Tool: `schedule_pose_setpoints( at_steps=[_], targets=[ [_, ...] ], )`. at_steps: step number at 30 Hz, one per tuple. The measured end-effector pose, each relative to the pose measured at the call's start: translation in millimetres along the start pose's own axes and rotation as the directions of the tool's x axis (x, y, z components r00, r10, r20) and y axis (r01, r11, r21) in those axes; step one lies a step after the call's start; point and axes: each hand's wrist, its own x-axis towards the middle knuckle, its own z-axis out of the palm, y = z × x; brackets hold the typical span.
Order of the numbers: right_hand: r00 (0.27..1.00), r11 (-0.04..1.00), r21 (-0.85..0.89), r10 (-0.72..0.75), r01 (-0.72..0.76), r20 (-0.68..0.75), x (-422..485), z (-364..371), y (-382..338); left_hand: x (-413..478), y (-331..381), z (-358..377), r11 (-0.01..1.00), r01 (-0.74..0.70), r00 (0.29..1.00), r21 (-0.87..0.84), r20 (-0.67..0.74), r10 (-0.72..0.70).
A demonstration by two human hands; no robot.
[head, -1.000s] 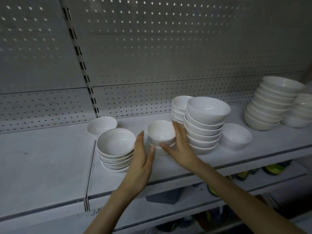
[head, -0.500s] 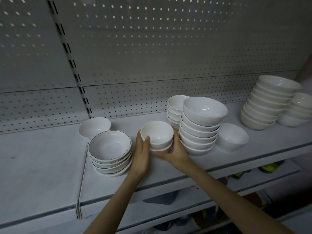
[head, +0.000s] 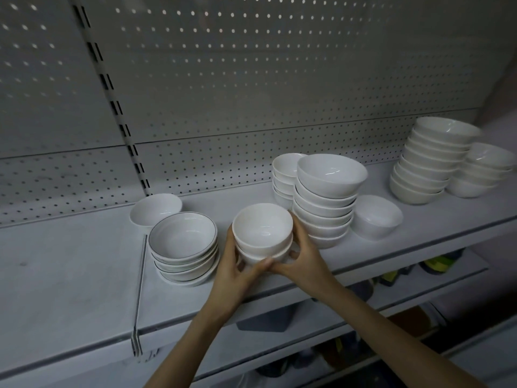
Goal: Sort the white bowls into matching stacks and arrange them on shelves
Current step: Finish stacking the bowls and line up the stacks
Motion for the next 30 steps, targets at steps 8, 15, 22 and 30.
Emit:
schedule_pose_setpoints(
  at_steps=[8,15,22,30],
  targets=[
    [0.997,0.992,0.108,0.067,-0.062,-0.048,-45,-38,-13,-21,20,20,0.998,-0.030,0.988,0.055,0.155,0.021],
    [0.984,0.992,0.098,0.092,-0.077,-0.153,-86,-101,-7,-23,21,80,1.000,-0.019,0.975,0.021,0.223,0.013],
    [0.977,0.994,0.086,0.078,-0.062,-0.199,-81,-181,3,1,35,163,0.998,-0.023,0.972,-0.065,0.232,0.037],
    [0.990,0.991,0.129,0.037,-0.019,-0.138,-35,-254,23,52,34,231,0.996,-0.093,0.981,0.010,0.169,0.090]
  ],
)
